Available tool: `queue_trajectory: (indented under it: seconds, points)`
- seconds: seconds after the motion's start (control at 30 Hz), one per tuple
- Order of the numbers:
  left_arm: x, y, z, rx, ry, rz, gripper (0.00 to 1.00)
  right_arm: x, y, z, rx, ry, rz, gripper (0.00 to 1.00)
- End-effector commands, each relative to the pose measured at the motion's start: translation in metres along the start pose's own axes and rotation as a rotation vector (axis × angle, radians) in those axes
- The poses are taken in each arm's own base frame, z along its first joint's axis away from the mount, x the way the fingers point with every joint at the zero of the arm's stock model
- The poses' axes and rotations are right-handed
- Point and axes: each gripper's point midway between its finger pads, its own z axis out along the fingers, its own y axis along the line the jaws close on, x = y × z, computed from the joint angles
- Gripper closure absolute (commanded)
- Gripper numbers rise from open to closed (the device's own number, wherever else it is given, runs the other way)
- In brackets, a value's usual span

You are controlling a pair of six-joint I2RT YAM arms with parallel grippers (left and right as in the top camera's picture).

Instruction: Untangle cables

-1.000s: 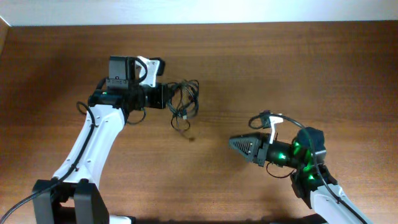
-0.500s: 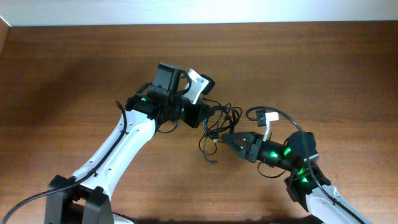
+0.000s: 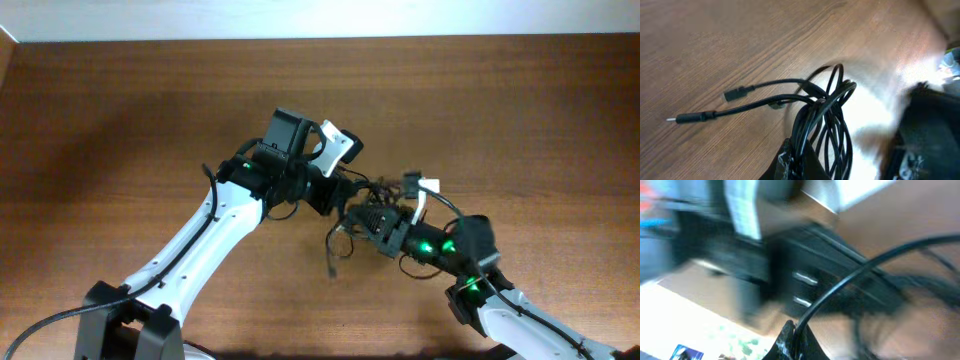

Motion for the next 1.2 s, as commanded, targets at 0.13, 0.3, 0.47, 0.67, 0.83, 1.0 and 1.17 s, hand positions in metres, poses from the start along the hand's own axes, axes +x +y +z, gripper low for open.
queue_trajectory:
  seconds: [0.13, 0.3, 0.47, 0.67, 0.83, 1.0, 1.17]
  points:
    - [0.023, -0.002, -0.011, -0.022, 0.102, 0.177, 1.00, -0.039, -0.018, -0.023, 0.042, -0.088, -0.022, 0.96]
    - [0.004, -0.041, -0.023, 0.158, -0.008, 0.262, 1.00, -0.046, -0.074, -0.045, 0.259, -0.141, 0.093, 0.96]
    - [-0.030, -0.055, -0.070, 0.334, -0.224, 0.278, 1.00, -0.030, -0.106, -0.054, 0.400, -0.125, 0.194, 0.93]
    - [-0.060, -0.013, -0.119, 0.330, -0.402, 0.166, 1.00, -0.007, -0.116, -0.058, 0.441, -0.047, 0.276, 0.81]
    - [-0.058, 0.061, -0.106, -0.043, -0.359, -0.297, 1.00, 0.007, -0.096, -0.051, 0.331, 0.055, 0.290, 0.37]
    - [-0.058, 0.048, -0.089, -0.055, -0.329, -0.364, 1.00, 0.002, -0.068, -0.043, 0.195, 0.081, 0.317, 0.27]
    - [-0.051, 0.024, -0.072, -0.011, -0.266, -0.345, 1.00, -0.010, -0.065, -0.041, 0.184, 0.035, 0.281, 0.32]
